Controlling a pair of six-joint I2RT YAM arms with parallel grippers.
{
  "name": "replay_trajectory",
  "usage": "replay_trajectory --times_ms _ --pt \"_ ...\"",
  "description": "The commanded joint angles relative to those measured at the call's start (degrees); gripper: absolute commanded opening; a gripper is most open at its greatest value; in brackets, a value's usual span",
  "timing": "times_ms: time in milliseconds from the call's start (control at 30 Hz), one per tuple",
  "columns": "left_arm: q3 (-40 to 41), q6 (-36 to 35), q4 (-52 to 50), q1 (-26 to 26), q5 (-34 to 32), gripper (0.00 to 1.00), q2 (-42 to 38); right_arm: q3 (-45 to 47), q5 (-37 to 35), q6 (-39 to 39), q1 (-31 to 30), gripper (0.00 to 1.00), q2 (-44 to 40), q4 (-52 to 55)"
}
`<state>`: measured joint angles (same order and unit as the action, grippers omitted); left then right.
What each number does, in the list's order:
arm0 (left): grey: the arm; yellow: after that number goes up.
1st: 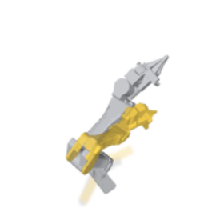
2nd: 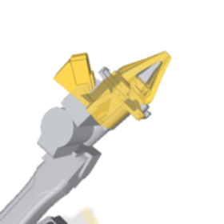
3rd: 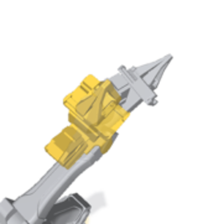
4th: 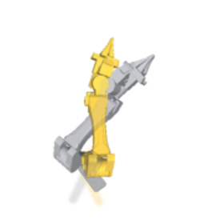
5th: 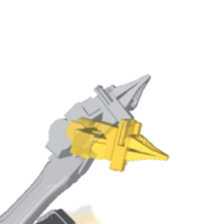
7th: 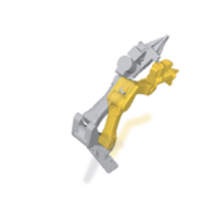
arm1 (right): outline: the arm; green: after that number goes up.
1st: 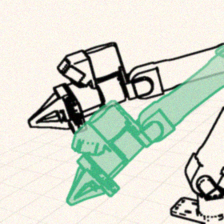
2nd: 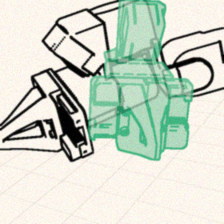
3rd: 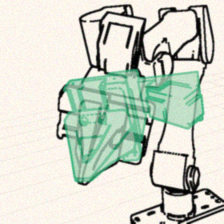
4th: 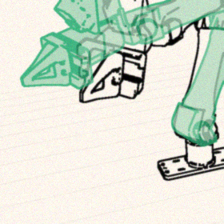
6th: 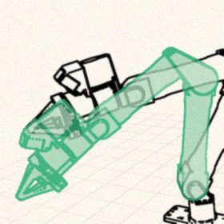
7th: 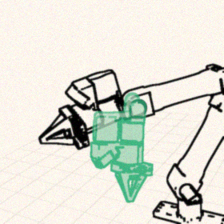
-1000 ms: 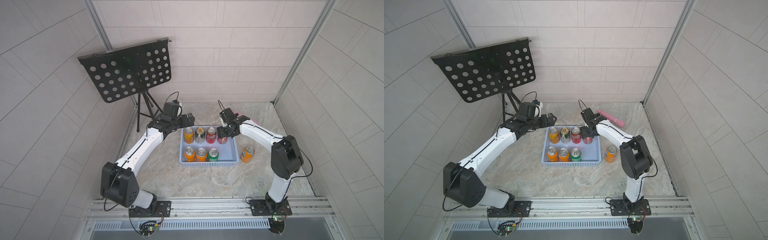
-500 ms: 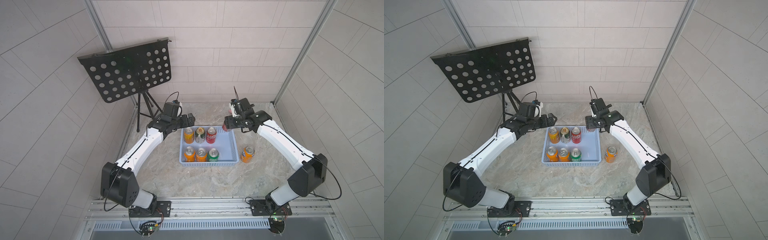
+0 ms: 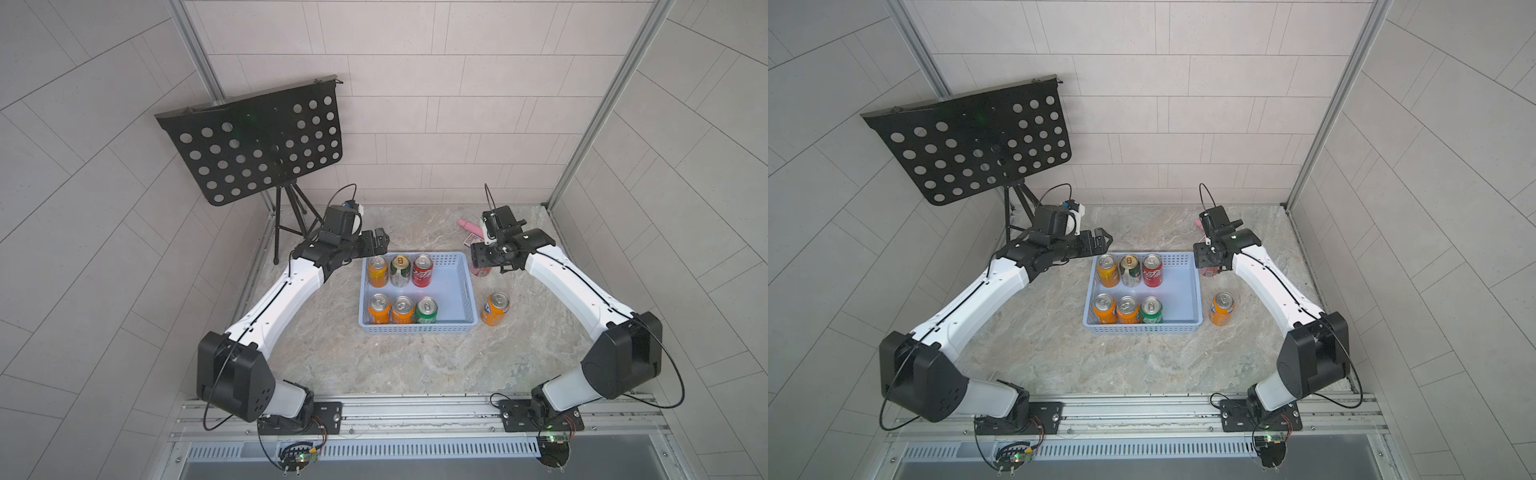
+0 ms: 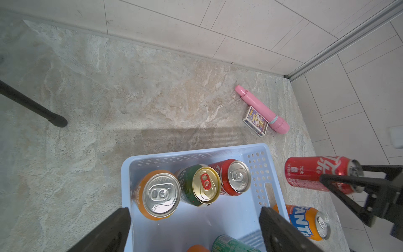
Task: Take out the drinks from the basket
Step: Place the drink at the center of the board.
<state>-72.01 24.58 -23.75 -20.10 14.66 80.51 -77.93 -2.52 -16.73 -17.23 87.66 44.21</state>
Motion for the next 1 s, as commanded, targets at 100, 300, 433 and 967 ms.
replay_trajectory --times_ms 100,300,433,967 --pt "3.9 -1.5 2.3 0.4 -2.9 1.0 -5.0 1.6 -1.1 -1.2 0.0 0.35 1.8 -5.8" --pt "3.6 -1.5 2.0 0.4 -2.5 1.0 -4.4 5.3 -1.2 -2.6 0.1 0.34 1.9 -9.6" --pt "3.5 -1.2 1.9 0.4 -2.2 1.0 -4.0 7.2 -0.8 -3.6 0.1 0.34 2.4 -12.1" --pt "3.2 -1.3 1.3 0.4 -1.9 1.0 -3.5 14.0 0.1 -6.1 0.1 0.38 6.2 -21.1"
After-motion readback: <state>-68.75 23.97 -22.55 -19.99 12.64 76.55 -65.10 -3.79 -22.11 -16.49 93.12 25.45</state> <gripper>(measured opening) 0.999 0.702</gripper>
